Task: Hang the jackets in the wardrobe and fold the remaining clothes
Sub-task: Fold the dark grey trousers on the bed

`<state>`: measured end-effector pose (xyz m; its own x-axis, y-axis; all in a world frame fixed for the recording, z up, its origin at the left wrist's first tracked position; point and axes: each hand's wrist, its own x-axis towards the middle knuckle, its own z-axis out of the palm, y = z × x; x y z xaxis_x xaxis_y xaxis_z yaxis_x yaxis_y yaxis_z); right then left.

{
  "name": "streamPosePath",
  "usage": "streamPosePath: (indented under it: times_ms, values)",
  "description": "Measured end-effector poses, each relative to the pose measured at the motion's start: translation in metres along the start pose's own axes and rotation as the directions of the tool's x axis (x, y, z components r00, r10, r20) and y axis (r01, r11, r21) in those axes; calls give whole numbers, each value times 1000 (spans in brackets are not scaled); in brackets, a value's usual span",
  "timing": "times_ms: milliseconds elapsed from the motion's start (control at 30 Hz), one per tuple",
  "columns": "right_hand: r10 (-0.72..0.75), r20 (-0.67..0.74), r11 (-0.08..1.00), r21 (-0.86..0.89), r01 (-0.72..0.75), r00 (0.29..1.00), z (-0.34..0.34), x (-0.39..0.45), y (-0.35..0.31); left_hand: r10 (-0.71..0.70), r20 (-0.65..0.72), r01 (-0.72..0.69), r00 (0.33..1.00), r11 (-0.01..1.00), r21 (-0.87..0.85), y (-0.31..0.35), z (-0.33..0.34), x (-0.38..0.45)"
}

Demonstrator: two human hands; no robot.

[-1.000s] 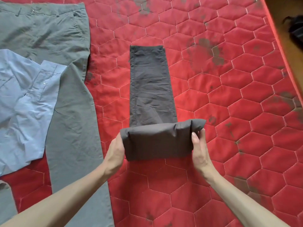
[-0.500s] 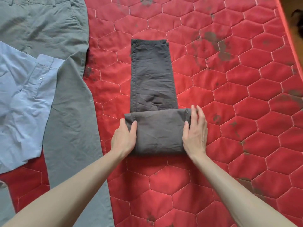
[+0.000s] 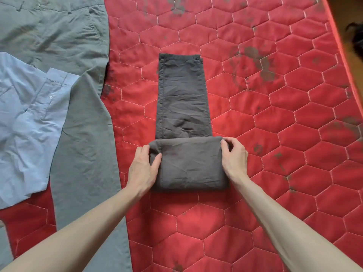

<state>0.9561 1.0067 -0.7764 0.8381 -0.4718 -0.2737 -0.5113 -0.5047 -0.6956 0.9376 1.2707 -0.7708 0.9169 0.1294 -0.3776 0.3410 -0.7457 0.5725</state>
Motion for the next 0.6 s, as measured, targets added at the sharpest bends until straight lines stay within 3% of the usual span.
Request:
streamPosePath:
  times_ms: [167, 333, 400, 500, 533, 600]
  values:
    - [230, -8, 957, 186, -225, 973, 8, 0, 4, -18, 7, 19, 1000, 997, -77, -1, 0, 1]
    - [34, -23, 999, -10, -34, 999, 13, -12, 5, -112, 29, 116, 993, 968, -221, -1, 0, 4]
    - [-54, -71, 988, -148, 43, 996, 14, -15, 11, -107, -4, 104, 994, 976, -191, 0, -1, 4]
    - [-352, -68, 865, -405, 297, 933, 6, -19, 26, 73, -131, -66, 989, 996, 62, -4, -4, 3]
    - [-447, 2, 786, -477, 394, 894, 0, -20, 33, 196, -146, -166, 970, 967, 193, -8, -7, 3]
    - [-546, 205, 636, -529, 561, 812, -13, -18, 48, 466, -53, -399, 883, 805, 439, -18, -15, 5]
